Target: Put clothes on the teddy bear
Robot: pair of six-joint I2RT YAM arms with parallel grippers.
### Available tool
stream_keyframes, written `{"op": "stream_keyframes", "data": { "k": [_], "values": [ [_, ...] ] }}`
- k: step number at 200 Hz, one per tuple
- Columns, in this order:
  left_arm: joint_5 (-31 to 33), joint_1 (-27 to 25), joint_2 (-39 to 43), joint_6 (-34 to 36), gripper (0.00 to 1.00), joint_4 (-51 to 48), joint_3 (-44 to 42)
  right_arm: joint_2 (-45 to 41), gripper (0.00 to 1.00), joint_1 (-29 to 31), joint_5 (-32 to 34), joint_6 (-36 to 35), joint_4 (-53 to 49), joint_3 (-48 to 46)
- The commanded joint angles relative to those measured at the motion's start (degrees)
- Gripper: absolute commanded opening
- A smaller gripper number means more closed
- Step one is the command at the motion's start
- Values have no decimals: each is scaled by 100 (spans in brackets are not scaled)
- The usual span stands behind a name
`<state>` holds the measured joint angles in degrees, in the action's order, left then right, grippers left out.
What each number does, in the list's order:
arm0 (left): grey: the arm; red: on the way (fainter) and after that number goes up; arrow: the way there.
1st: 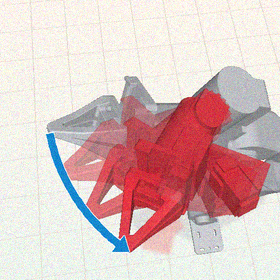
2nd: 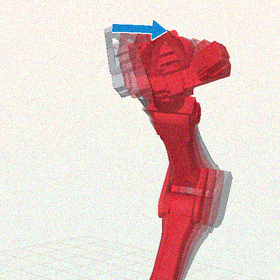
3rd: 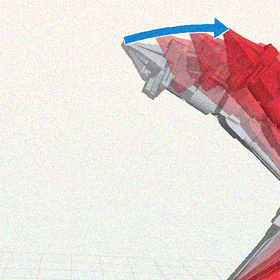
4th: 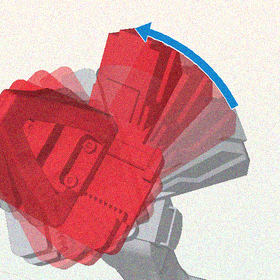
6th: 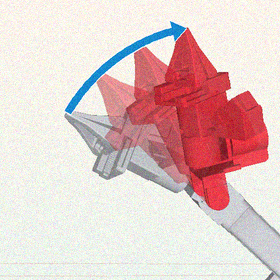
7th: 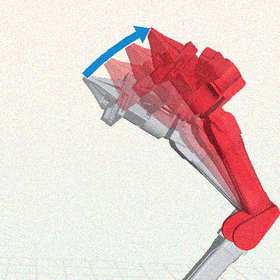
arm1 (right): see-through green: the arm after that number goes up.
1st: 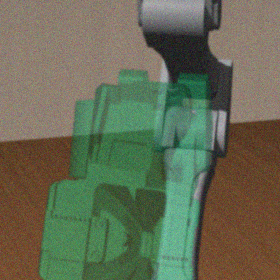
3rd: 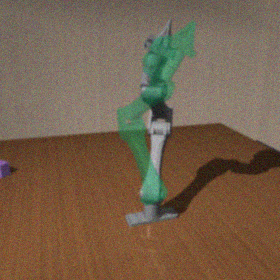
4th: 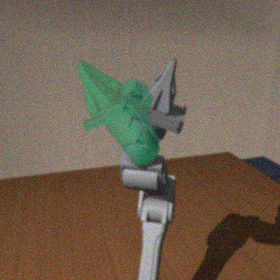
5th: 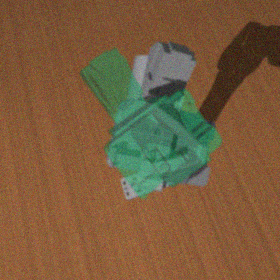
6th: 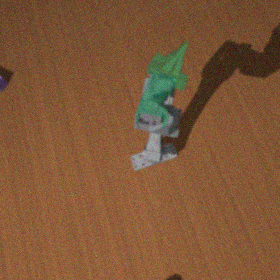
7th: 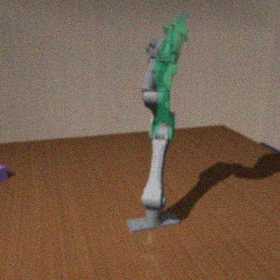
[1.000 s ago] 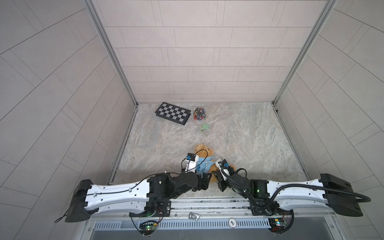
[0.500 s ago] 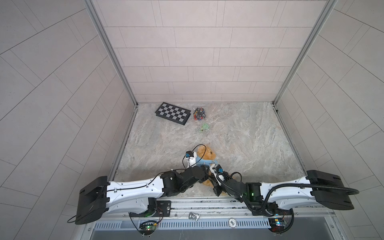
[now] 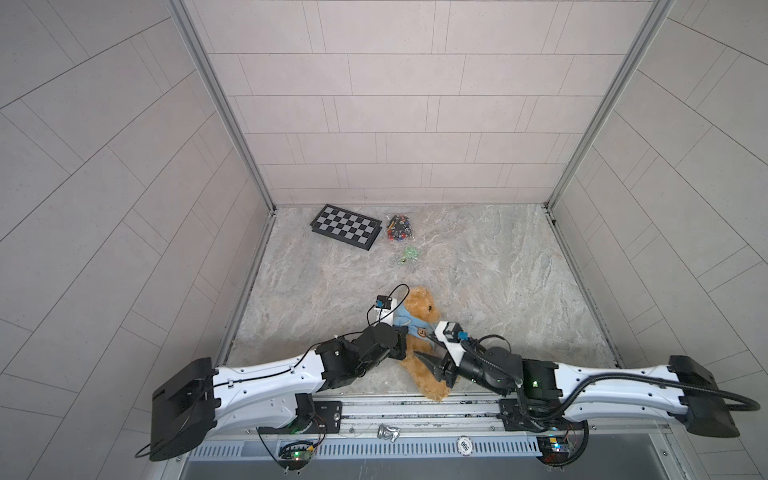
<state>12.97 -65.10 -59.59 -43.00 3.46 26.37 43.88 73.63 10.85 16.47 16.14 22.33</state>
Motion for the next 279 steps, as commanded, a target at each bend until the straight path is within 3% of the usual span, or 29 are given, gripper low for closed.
{"op": "stream_keyframes", "data": {
  "k": [1, 32, 69, 106, 151, 202, 218, 248, 266, 279],
  "values": [
    [-277, 15, 157, 1336, 0, -91, 250, -632, 65, -728, -446, -294, -1873, 597],
    [-709, 23, 74, 2187, 0, -661, 650, -311, 75, -2527, -2180, -484, -2713, 1219],
    [-954, 19, 96, 2672, 0, -884, 857, 591, 78, -2713, -3079, -1004, -2733, 1534],
    [-1092, 18, 123, 3042, 0, -919, 881, 1048, 78, -2825, -3194, -1240, -2528, 1445],
    [-928, 24, 57, 3570, 0, -1156, 996, 1507, 67, -2910, -3207, -1369, -2324, 1403],
    [-782, 20, -58, 4192, 0, -1643, 1368, 1451, 69, -3299, -3292, -1306, -1904, 1020],
    [-740, 24, -152, 4350, 0, -1758, 1510, 1584, 61, -3317, -3408, -1319, -1758, 1012],
    [-532, 78, -407, 4463, 0, -1962, 1771, 1596, 28, -3320, -3562, -1356, -1676, 978],
    [-476, 379, -492, 4274, 0, -2051, 1918, 1431, 7, -3320, -3639, -1326, -1660, 891],
    [-541, 656, -509, 4030, 3, -2058, 1996, 1283, 0, -3311, -3711, -1258, -1585, 781]
  ]
}}
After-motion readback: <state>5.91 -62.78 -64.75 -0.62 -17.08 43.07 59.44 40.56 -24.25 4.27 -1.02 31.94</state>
